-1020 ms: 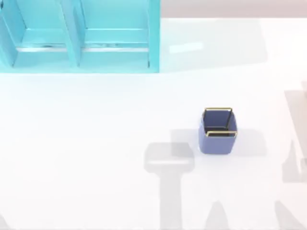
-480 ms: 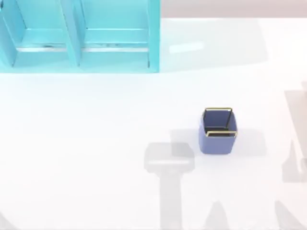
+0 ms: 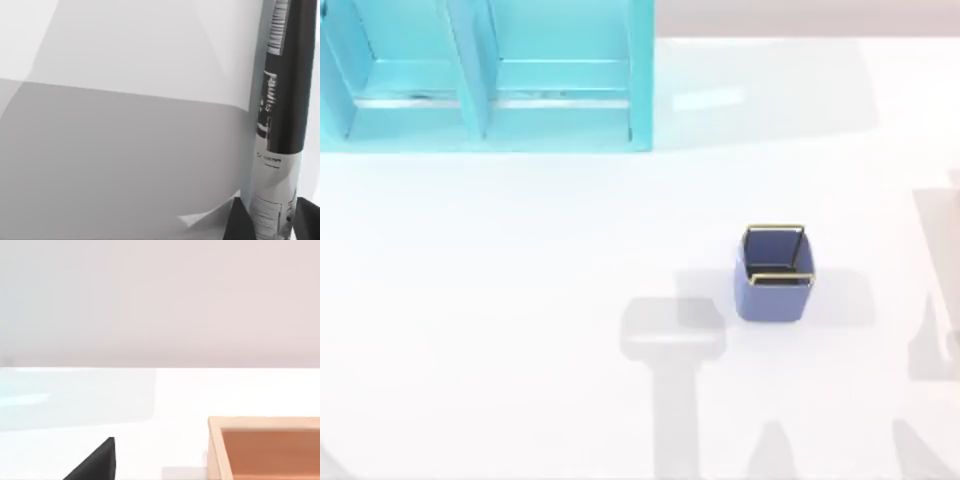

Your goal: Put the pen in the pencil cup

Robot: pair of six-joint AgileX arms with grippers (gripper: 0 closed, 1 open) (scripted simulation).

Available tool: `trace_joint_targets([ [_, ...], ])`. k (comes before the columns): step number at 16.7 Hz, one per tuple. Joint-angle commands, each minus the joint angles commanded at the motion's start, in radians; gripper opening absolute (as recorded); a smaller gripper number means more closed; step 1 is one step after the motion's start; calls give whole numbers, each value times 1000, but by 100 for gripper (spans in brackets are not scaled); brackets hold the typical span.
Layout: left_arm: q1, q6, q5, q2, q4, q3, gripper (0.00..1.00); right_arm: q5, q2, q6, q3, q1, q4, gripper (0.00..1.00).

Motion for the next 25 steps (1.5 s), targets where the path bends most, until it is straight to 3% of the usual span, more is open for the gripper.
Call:
trace_joint_targets([
  [5,71,65,10,-79,-114,14,0,0,0,0,0,0,0,100],
  [12,278,302,51,-366,-608,22,0,0,0,0,0,0,0,100],
  [15,349,390,69,-484,-748,27,0,0,0,0,0,0,0,100],
  [22,370,425,74,-522,-789,28,0,0,0,0,0,0,0,100],
  [25,312,419,29,-506,-756,39,0,0,0,0,0,0,0,100],
])
